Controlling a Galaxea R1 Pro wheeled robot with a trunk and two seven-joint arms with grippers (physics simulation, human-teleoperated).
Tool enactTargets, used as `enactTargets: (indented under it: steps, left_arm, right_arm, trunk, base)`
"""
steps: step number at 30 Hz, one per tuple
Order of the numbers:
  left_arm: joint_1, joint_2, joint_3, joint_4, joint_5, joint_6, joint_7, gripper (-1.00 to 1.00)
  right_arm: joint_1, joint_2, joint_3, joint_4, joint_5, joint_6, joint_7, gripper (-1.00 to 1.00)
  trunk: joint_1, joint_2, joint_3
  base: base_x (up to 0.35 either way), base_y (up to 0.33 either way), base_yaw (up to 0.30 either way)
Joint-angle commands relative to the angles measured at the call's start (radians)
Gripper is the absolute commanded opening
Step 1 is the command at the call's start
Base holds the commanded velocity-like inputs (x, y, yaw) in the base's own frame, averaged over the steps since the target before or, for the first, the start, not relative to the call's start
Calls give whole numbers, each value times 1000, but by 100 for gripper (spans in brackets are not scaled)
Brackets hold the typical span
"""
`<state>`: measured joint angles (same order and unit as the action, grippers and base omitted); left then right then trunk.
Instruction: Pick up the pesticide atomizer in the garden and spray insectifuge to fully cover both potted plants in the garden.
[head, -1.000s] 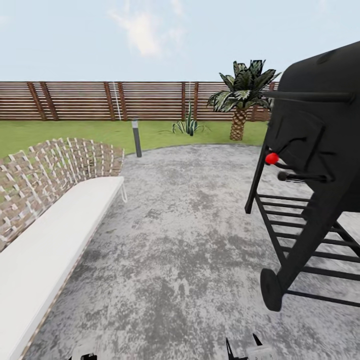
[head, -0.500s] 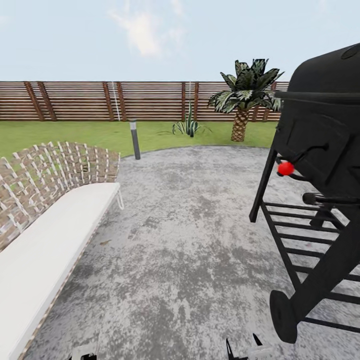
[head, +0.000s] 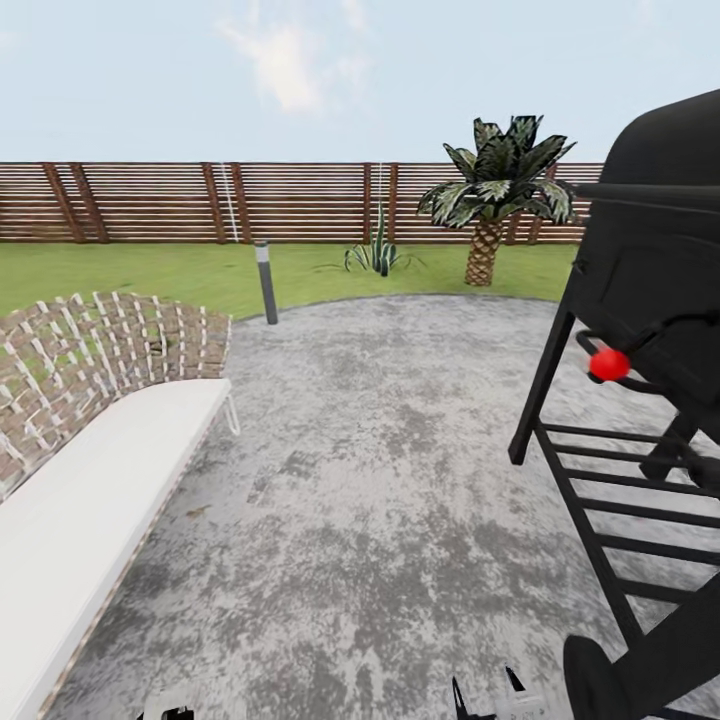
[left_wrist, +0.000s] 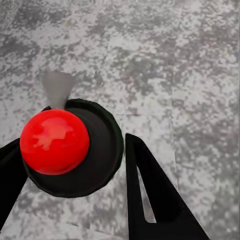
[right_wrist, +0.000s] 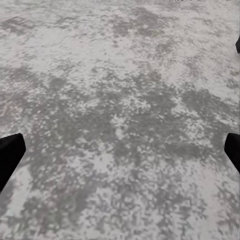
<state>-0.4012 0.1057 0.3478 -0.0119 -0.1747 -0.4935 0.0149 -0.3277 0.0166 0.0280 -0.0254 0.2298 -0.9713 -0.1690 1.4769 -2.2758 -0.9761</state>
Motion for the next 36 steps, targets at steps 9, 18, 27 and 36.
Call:
enactTargets:
  steps: [9, 18, 27, 36]
  left_arm:
    - [-1, 0, 8, 1, -11, -4, 2, -100]
    - [-1, 0, 8, 1, -11, -4, 2, -100]
    - [-1, 0, 8, 1, -11, -4, 2, -100]
    - [-1, 0, 8, 1, -11, -4, 2, -100]
  right_arm:
    - [-1, -1, 2, 1, 8, -1, -10, 100]
    - [-1, -1, 2, 1, 8, -1, -10, 100]
    - [-1, -1, 2, 1, 9, 0, -10, 100]
    - [-1, -1, 2, 1, 9, 0, -10, 100]
  trunk:
    - [0, 0, -1]
    - [0, 0, -1]
    - [0, 0, -1]
    - [0, 0, -1]
  base:
    - [340, 0, 0]
    - [340, 0, 0]
    - [340, 0, 0]
    - [340, 0, 0]
